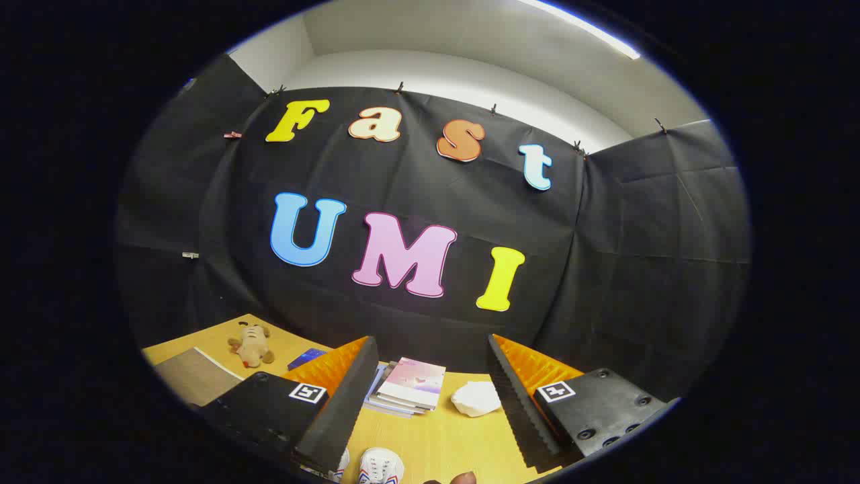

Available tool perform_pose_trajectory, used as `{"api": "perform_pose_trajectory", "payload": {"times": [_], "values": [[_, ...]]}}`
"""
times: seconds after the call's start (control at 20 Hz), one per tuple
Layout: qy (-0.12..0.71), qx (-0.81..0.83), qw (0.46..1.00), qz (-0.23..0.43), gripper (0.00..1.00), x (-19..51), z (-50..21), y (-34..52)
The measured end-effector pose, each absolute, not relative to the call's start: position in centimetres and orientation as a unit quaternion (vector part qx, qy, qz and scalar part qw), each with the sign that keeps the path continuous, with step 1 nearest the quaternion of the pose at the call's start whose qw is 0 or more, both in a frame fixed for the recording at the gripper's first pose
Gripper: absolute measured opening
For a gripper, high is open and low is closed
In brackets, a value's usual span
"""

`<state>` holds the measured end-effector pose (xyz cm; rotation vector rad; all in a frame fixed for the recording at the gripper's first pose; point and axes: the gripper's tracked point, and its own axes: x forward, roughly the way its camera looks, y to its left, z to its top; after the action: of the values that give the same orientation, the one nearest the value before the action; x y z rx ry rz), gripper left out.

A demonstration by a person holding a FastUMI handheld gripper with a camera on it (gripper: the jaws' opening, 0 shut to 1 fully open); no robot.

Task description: Open the storage box then place both shoes into the box .Put the left shoe in first, then the right shoe, with the right side of both shoes facing outward in a uniform manner.

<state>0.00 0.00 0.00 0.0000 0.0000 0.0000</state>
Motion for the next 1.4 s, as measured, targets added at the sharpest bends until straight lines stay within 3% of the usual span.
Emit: {"api": "perform_pose_trajectory", "payload": {"times": [1.15,1.25,1.4], "values": [[0.032,-0.003,0.998,0.050,0.98,-0.7,-1.8,3.4],[0.032,0.009,0.996,0.079,0.98,-0.8,-1.8,4.8],[0.058,0.066,0.980,0.181,0.98,-1.4,-3.1,9.1]]}}
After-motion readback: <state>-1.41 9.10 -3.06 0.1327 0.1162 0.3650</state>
